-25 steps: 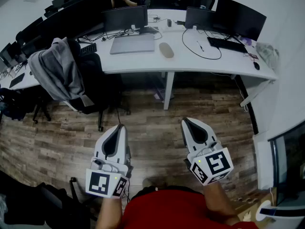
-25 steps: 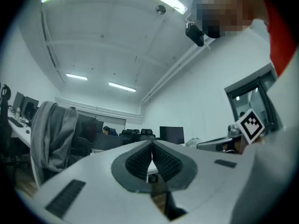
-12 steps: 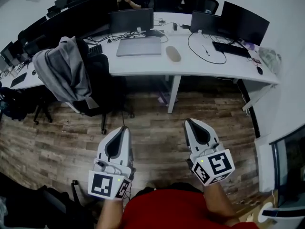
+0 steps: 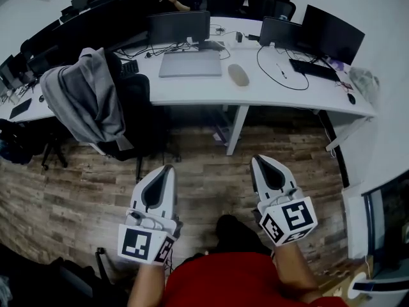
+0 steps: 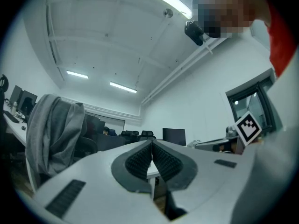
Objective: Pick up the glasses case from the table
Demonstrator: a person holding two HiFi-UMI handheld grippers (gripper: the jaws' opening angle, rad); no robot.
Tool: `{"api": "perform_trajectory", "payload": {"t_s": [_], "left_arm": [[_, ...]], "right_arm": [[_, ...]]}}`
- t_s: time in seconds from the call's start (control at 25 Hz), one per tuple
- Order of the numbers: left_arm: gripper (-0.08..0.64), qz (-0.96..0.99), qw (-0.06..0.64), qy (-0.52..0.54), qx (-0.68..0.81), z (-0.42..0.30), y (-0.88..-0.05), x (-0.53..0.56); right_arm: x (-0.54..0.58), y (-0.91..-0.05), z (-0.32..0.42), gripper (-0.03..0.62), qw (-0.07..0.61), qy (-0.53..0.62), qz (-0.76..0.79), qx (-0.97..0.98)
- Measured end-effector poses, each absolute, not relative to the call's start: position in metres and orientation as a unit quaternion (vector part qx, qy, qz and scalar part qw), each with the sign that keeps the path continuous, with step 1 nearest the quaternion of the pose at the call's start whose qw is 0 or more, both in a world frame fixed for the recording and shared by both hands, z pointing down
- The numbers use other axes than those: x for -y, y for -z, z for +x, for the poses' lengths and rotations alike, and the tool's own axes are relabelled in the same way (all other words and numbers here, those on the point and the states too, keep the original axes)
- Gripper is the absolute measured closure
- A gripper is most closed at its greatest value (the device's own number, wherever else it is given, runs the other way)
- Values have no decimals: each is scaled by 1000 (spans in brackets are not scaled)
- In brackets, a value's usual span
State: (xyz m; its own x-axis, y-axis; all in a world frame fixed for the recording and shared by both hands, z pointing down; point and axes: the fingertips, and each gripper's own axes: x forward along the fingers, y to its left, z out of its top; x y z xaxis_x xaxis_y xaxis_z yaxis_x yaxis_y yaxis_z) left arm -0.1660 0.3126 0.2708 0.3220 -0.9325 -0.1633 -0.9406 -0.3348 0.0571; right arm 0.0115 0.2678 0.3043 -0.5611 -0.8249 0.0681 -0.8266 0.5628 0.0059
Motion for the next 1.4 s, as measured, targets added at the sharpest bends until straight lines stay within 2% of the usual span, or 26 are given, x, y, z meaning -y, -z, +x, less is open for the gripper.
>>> {"api": "perform_trajectory", "payload": {"t_s": [0.28,0.64,1.0,1.12,1.32,1.4], "left_arm": [[549,-806,26,-71,-587,-174,-282,-235],[549,-797,37,-37,-602,-163,-285,-68],[549,-785,10,-23,-619,-146,-298,70],[549,-782,3,-18,-623,-148,-302,96],[549,-780,-13,-12,-626,-152,-314,134],[549,-781,-19,-10,-624,-156,-320,148]], "right_arm": [[-189,-317,4,588,26,-18,458,889],[-19,-323,27,588,28,-16,456,889],[127,-359,51,586,71,-33,453,888],[159,-373,53,491,88,-47,459,883],[204,-394,52,274,119,-64,474,870],[221,-404,51,220,132,-70,482,863]]}}
